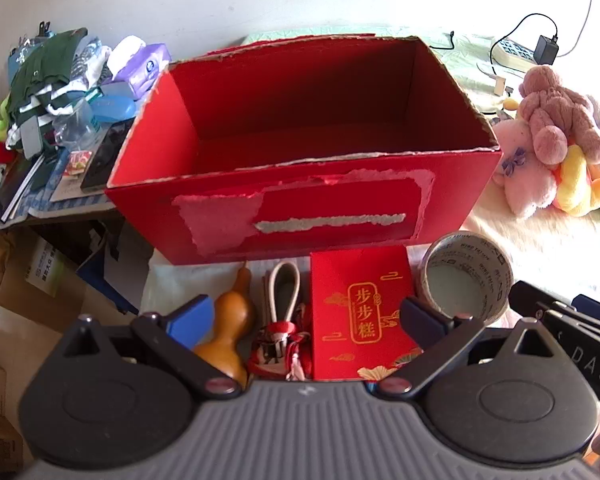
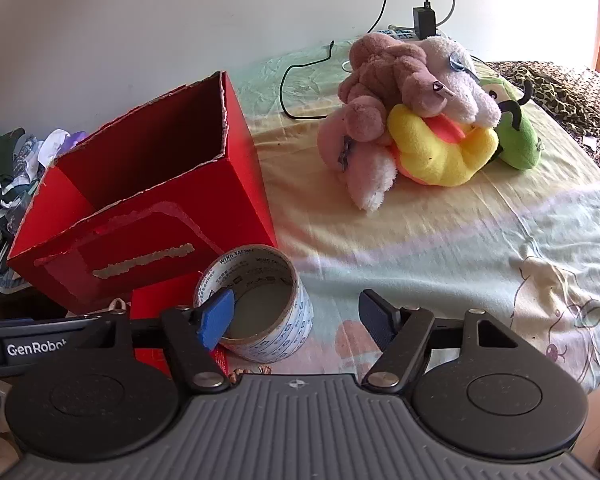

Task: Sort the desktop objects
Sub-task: 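Move the right gripper to the clear tape roll and close on its rim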

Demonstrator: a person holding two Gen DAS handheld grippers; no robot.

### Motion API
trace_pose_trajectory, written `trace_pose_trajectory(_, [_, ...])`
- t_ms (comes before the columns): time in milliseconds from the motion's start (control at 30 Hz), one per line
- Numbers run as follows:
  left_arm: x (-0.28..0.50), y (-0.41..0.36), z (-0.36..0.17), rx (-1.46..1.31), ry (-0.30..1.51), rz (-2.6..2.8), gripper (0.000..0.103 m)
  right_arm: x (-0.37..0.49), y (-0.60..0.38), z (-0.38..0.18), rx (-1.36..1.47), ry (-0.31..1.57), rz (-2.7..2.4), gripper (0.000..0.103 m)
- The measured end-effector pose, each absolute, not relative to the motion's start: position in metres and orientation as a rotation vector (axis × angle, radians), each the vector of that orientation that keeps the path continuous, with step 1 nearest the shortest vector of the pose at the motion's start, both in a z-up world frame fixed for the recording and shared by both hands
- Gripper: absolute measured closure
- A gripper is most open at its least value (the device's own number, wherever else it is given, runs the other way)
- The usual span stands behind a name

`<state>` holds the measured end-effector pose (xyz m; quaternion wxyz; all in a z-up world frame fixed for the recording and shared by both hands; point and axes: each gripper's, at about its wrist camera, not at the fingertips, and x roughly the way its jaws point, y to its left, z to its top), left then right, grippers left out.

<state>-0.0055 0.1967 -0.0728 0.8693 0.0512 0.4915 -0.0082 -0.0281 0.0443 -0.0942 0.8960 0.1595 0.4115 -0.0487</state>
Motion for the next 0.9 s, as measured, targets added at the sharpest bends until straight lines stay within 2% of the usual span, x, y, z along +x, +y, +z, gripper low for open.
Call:
trace_pose_trajectory(367, [-0.013,0.208,-0.074,0.083,1.014,-0.006,0.003,-0.034,0.054,-0.089,0.257,0.824,-0.108,0.035])
trace_pose_trajectory(500, [-0.015,0.206,-0.077,0.079,1.011,-0.013,0.004,-0.035,0.052,-0.094,0.269,0.836,-0.092,0.04])
trace_pose_trajectory(800, [-0.009,0.19,-0.077,0.07,1.024,0.033,0.01,-0.017,0.031,-0.096,0.282,0.837,-0.023,0.044])
trace_pose_trajectory(900, [-0.009,0.186,-0.075,0.07,1.015,0.062,0.016,-0.01,0.027,-0.098,0.279,0.834,0.026,0.047])
